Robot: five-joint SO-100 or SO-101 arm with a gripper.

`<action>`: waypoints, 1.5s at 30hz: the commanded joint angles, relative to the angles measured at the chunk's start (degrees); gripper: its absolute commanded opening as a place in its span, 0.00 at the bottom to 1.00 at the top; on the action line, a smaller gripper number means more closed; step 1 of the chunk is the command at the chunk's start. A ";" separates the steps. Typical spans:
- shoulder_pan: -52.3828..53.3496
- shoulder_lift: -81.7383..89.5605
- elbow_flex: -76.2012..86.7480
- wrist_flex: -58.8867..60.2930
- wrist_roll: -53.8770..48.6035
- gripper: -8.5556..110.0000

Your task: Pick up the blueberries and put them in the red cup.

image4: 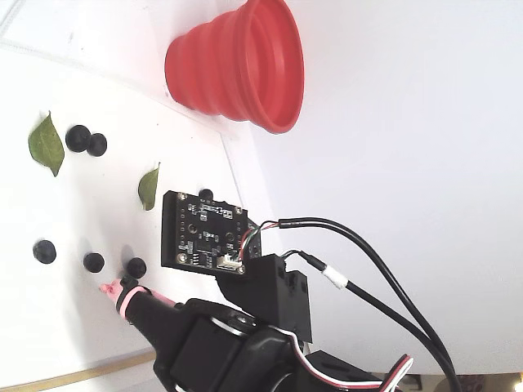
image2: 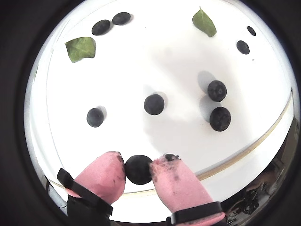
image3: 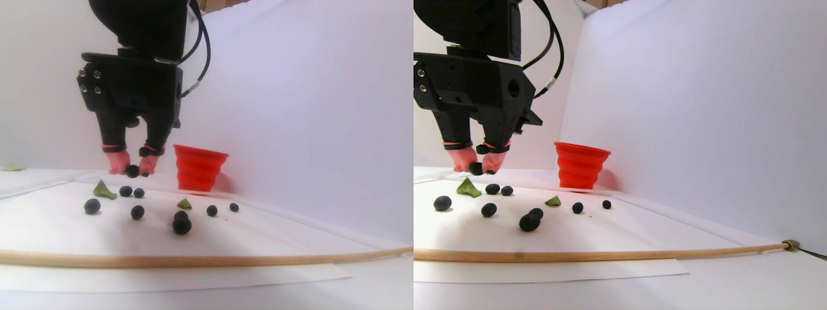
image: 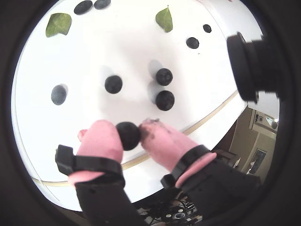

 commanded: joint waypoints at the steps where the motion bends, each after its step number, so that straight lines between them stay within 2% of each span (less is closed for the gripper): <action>1: 2.20 5.80 -1.41 0.26 -0.79 0.15; 22: 7.91 9.14 -7.65 0.35 -6.77 0.15; 45: 12.57 4.83 -20.74 -2.90 -13.97 0.16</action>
